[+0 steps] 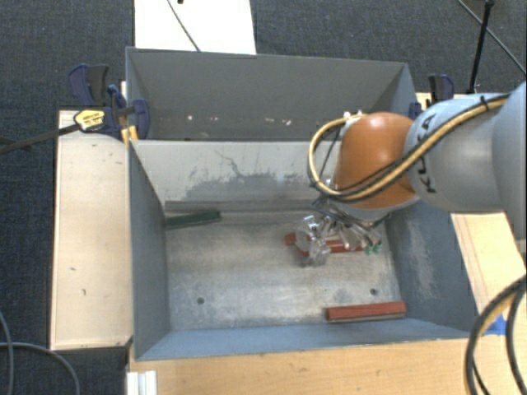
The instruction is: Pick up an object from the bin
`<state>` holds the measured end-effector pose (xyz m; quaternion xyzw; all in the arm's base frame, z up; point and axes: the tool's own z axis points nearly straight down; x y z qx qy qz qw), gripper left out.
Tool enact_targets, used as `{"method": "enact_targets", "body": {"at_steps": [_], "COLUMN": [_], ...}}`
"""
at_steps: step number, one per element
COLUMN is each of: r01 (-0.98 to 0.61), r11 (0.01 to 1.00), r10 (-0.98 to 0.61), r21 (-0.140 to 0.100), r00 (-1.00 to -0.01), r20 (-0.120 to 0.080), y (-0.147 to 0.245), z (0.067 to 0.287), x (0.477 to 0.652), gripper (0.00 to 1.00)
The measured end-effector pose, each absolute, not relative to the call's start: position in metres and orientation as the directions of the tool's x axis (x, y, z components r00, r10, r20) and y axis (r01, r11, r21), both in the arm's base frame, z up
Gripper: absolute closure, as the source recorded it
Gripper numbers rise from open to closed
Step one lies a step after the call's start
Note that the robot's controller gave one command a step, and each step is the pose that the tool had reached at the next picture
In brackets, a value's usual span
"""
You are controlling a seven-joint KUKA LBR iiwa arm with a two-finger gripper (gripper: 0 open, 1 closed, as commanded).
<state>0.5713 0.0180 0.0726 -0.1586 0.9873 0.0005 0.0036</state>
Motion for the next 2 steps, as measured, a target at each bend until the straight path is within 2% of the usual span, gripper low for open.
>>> {"method": "enact_targets", "body": {"at_steps": [1,2], "r01": [-0.287,-0.301], "r11": [0.958,0.954], "r10": [-0.287,-0.301], "r21": [-0.001,-0.004], "r00": [-0.958,-0.954], "r20": [-0.01,-0.013], "y": [0.026,0.006], "z": [0.153,0.23], "x": [0.547,0.574], "gripper": [1.0,1.0]}}
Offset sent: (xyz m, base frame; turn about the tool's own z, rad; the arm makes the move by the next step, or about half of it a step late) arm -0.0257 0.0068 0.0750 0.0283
